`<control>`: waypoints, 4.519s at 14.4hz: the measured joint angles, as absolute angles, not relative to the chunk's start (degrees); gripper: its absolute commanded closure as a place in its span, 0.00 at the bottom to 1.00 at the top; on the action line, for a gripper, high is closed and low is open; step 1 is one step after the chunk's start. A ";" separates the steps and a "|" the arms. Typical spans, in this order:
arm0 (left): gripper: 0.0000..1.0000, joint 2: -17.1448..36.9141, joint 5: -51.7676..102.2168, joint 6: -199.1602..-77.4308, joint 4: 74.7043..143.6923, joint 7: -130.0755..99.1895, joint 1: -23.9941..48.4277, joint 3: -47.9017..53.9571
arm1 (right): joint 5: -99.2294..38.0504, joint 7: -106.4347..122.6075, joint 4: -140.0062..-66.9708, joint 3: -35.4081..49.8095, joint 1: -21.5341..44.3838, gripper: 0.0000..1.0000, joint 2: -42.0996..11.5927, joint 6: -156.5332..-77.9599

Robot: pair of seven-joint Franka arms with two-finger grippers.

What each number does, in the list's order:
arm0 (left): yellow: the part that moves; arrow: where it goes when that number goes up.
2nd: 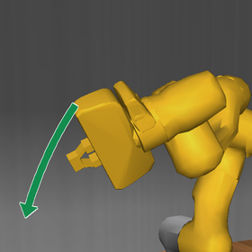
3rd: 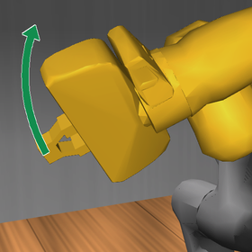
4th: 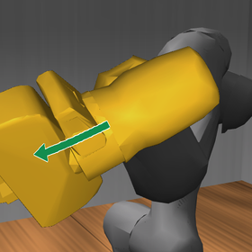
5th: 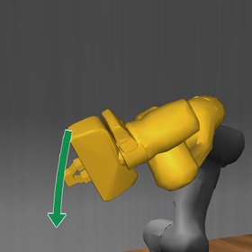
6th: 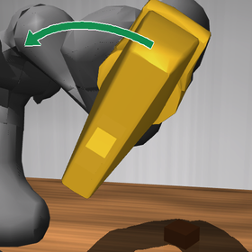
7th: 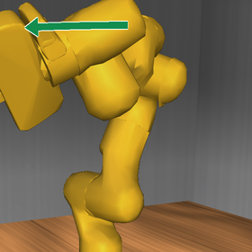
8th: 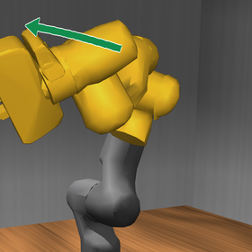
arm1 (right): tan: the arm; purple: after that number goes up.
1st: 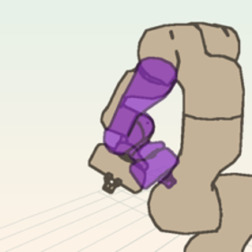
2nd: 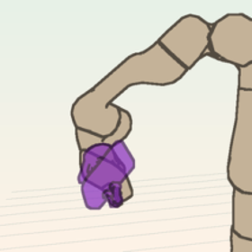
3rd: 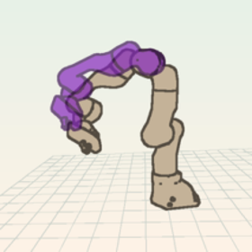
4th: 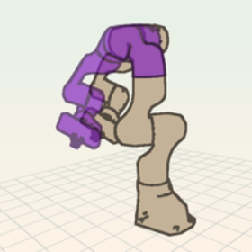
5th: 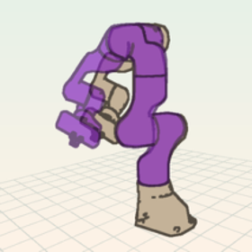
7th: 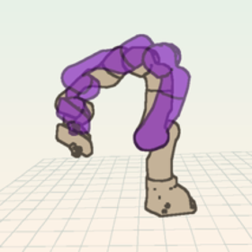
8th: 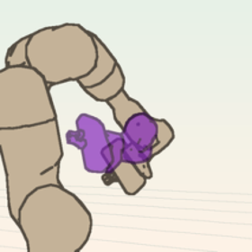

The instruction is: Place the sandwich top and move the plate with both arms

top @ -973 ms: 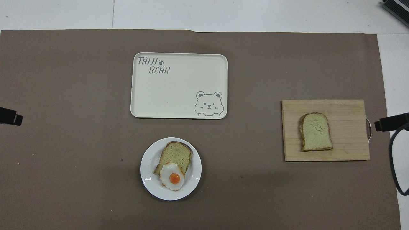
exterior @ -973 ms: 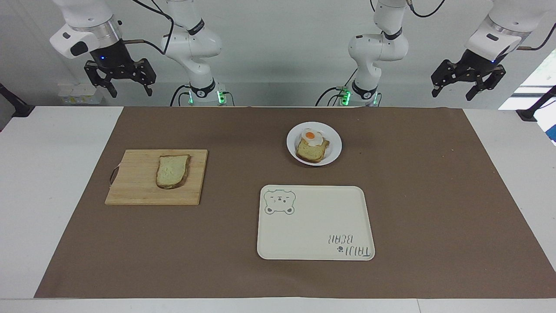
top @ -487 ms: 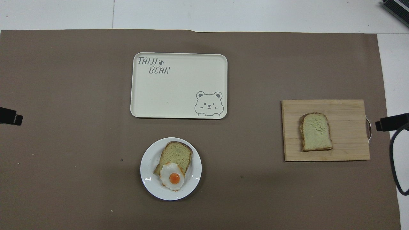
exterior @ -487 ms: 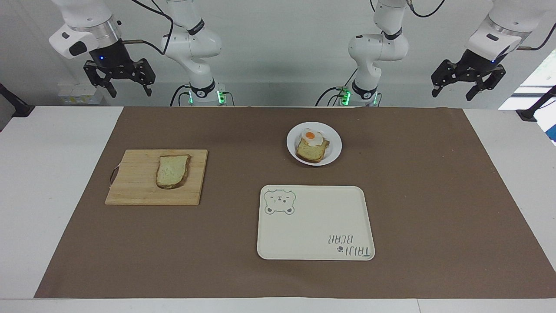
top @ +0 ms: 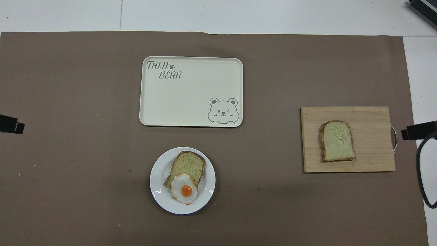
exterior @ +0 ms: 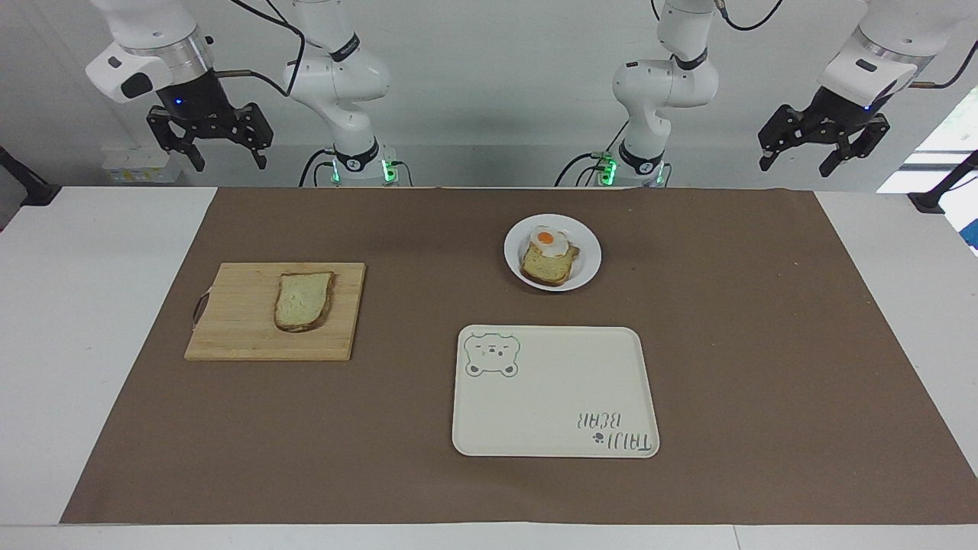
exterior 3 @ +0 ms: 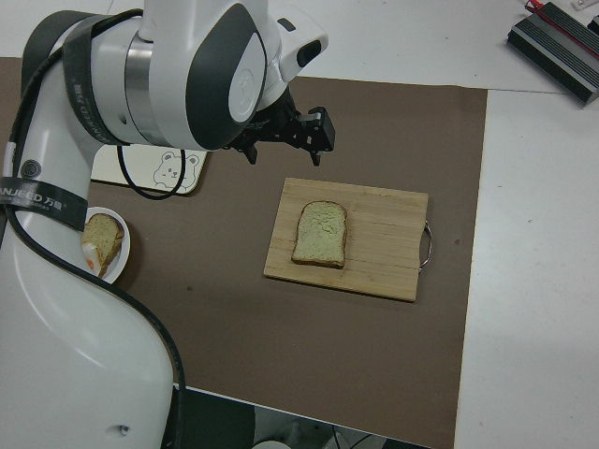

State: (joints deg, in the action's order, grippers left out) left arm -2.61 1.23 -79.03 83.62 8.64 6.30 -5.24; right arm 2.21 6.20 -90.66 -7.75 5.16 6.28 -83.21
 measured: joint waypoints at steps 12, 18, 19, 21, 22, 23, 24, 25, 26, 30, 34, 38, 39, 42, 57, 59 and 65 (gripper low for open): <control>0.00 -2.61 1.23 -79.03 83.62 8.64 6.30 -5.24 | 2.21 6.18 -90.66 -7.75 5.13 0.00 6.28 -83.21; 0.00 -2.61 1.23 -79.03 83.62 8.64 6.30 -5.24 | 2.21 6.17 -90.70 -7.75 5.12 0.00 6.28 -83.20; 0.00 -2.61 1.23 -79.03 83.62 8.64 6.30 -5.24 | 2.21 6.17 -90.71 -7.75 5.12 0.00 6.27 -83.20; 0.00 -2.61 1.23 -79.03 83.62 8.64 6.30 -5.24 | 2.21 6.17 -90.71 -7.75 5.12 0.00 6.27 -83.20; 0.00 -2.61 1.23 -79.03 83.62 8.64 6.30 -5.24 | 2.21 6.17 -90.72 -7.75 5.12 0.00 6.27 -83.20; 0.00 -2.61 1.23 -79.03 83.62 8.64 6.30 -5.24 | 2.21 6.17 -90.72 -7.75 5.12 0.00 6.27 -83.20; 0.00 -2.61 1.23 -79.03 83.62 8.64 6.30 -5.24 | 2.21 6.17 -90.72 -7.75 5.12 0.00 6.27 -83.20; 0.00 -2.61 1.23 -79.03 83.62 8.64 6.30 -5.24 | 2.21 6.17 -90.73 -7.75 5.12 0.00 6.27 -83.20; 0.00 -2.61 1.23 -79.03 83.62 8.64 6.30 -5.24 | 2.21 6.17 -90.74 -7.75 5.12 0.00 6.27 -83.20; 0.00 -2.61 1.23 -79.03 83.62 8.64 6.29 -5.24 | 2.21 6.17 -90.84 -7.75 5.10 0.00 6.28 -83.17; 0.00 -2.61 1.23 -79.03 83.62 8.64 6.30 -5.24 | 2.21 6.10 -91.16 -7.76 5.03 0.00 6.28 -83.16; 0.00 -2.61 1.23 -79.03 83.62 8.64 6.30 -5.24 | 2.21 6.10 -91.16 -7.75 5.01 0.00 6.37 -82.90; 0.00 -2.61 1.23 -79.03 83.62 8.64 6.30 -5.24 | 2.21 6.10 -91.14 -7.75 5.01 0.00 6.43 -82.24; 0.00 -2.61 1.23 -79.03 83.62 8.64 6.30 -5.24 | 2.23 6.10 -91.08 -7.77 5.00 0.00 6.69 -82.64; 0.00 -2.61 1.23 -79.03 83.62 8.64 6.30 -5.24 | 2.23 6.10 -92.73 -7.73 4.92 0.00 3.83 -88.45; 0.00 -2.61 1.23 -79.03 83.62 8.64 6.30 -5.24 | 2.23 6.10 -95.16 -7.83 4.69 0.00 3.50 -90.98; 0.00 -2.61 1.23 -79.03 83.62 8.64 6.30 -5.25 | 2.23 6.12 -102.88 -7.87 3.42 0.00 3.06 -98.07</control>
